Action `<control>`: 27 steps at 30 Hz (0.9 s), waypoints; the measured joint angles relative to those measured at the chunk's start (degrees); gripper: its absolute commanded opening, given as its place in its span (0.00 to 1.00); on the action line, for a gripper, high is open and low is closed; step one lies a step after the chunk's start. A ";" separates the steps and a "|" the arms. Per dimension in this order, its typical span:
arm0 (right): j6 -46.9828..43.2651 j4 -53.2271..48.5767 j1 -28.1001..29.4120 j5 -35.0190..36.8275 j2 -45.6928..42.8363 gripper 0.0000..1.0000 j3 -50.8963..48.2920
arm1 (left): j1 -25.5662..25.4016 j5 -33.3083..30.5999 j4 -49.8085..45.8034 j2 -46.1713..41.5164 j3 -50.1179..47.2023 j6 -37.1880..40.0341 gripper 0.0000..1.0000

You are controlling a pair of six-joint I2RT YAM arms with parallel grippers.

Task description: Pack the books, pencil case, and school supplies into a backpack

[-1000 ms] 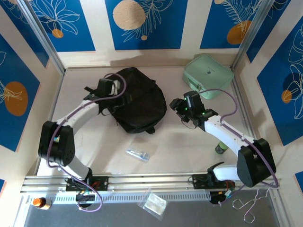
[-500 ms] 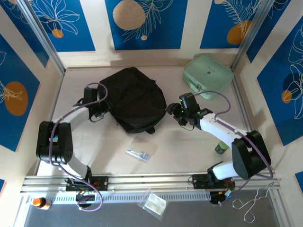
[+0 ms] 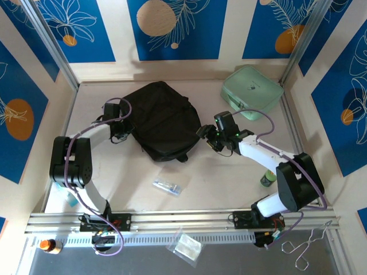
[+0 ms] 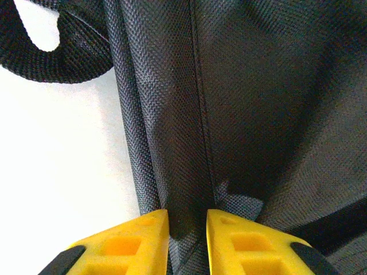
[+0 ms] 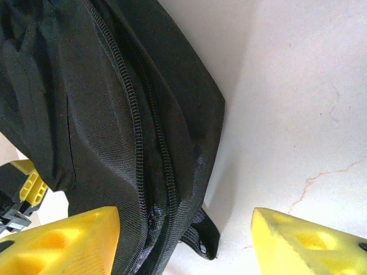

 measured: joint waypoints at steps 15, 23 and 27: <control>-0.31 0.72 0.11 -2.86 2.45 0.62 0.85 | 0.00 -0.44 -1.36 1.27 1.22 0.24 0.22; -1.05 5.33 0.02 -8.96 6.99 0.69 1.27 | 0.26 1.62 -1.33 2.80 2.27 0.37 0.00; -0.20 10.01 -0.50 -13.49 10.36 0.67 1.03 | 0.33 4.35 -1.18 3.26 3.41 0.04 0.00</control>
